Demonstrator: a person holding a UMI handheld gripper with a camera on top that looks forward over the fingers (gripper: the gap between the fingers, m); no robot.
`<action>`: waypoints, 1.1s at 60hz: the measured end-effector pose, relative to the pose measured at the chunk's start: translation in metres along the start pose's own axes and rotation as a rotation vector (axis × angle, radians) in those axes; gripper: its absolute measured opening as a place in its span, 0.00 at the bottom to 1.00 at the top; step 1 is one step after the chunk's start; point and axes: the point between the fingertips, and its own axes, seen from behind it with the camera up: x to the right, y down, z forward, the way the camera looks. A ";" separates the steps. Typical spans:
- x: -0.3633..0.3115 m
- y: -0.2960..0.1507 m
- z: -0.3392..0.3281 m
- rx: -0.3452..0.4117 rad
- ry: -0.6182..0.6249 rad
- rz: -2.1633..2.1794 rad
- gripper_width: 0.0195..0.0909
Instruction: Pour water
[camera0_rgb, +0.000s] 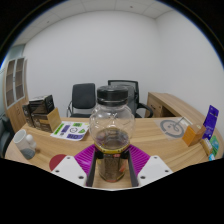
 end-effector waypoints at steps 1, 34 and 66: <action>0.000 -0.002 0.001 0.011 0.002 0.002 0.45; -0.010 -0.086 -0.035 0.130 0.295 -0.429 0.30; -0.199 -0.151 -0.043 0.111 0.587 -1.816 0.30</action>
